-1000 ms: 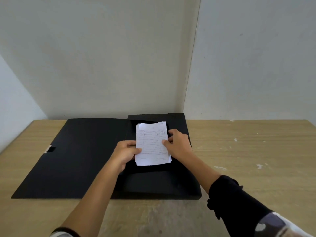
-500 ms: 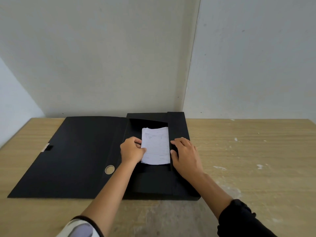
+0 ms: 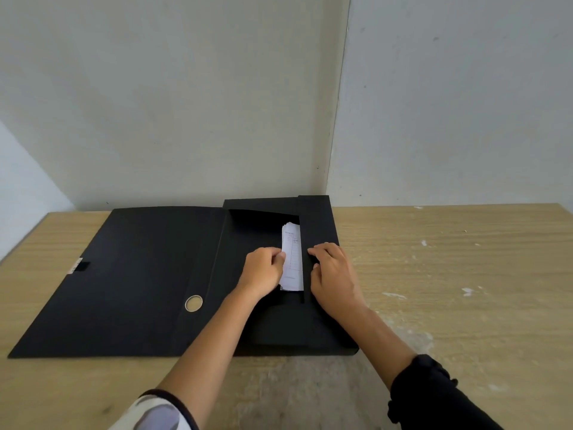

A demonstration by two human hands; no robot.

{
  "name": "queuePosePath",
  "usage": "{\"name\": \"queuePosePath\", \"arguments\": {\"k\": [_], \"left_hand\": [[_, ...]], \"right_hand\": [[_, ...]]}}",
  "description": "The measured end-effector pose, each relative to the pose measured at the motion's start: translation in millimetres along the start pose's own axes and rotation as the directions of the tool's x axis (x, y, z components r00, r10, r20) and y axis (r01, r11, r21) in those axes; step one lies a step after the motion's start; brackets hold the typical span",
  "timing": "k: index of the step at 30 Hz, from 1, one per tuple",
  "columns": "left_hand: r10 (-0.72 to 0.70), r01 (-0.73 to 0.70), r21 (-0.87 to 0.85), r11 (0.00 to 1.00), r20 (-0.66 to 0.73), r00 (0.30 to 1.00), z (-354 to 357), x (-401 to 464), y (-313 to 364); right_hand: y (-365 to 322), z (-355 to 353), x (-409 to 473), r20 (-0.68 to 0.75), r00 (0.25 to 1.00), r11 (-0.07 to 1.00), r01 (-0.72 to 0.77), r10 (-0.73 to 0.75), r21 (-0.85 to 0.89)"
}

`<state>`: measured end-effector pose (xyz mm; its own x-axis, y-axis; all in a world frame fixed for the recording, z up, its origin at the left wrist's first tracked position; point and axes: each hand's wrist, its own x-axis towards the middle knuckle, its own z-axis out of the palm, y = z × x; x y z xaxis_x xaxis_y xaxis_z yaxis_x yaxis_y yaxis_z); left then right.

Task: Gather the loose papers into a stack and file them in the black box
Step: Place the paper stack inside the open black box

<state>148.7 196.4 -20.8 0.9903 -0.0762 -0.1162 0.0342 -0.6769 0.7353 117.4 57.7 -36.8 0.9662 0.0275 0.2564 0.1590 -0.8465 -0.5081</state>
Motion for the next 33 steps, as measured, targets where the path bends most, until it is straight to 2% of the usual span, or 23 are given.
{"name": "queuePosePath", "arguments": {"k": [3, 6, 11, 13, 20, 25, 29, 33], "left_hand": [[-0.038, 0.034, 0.052, 0.998, 0.077, 0.996, -9.5, -5.0, -4.9], [-0.081, 0.05, 0.207, 0.977, 0.14, 0.987, -11.8, -14.0, -4.5], [-0.04, 0.01, 0.415, 0.91, 0.064, 0.997, -0.2, -19.8, 3.8], [-0.037, 0.013, 0.441, 0.897, 0.046, 0.998, 2.5, -19.5, 5.0], [-0.024, 0.007, 0.412, 0.911, 0.035, 0.999, 5.4, -18.4, 3.3], [0.003, -0.007, 0.276, 0.961, 0.013, 1.0, -7.0, -25.6, -1.9], [0.104, -0.076, 0.212, 0.974, -0.125, 0.987, -34.3, -57.7, -10.1], [0.176, -0.128, 0.169, 0.977, -0.309, 0.935, -51.6, -107.0, -33.1]], "right_hand": [[-0.8, -1.2, 0.0, -0.006, 1.0, 1.0, -0.011, 0.011, 0.027], [-1.4, -2.4, 0.0, -0.001, 1.0, 0.999, -0.024, 0.024, 0.042], [-2.9, -4.8, -1.7, 0.01, 0.999, 0.997, -0.04, 0.039, 0.07], [-2.8, -5.5, -1.9, 0.017, 0.999, 0.996, -0.048, 0.047, 0.079], [-1.4, -5.4, -1.6, 0.02, 0.999, 0.996, -0.035, 0.033, 0.08], [-4.9, -13.8, -5.1, 0.014, 1.0, 0.997, 0.021, -0.022, 0.074], [-21.5, -20.9, -32.0, 0.059, 0.996, 0.997, 0.067, -0.069, 0.045], [-49.9, -14.3, -72.0, 0.085, 0.985, 0.987, 0.145, -0.151, 0.071]]}}
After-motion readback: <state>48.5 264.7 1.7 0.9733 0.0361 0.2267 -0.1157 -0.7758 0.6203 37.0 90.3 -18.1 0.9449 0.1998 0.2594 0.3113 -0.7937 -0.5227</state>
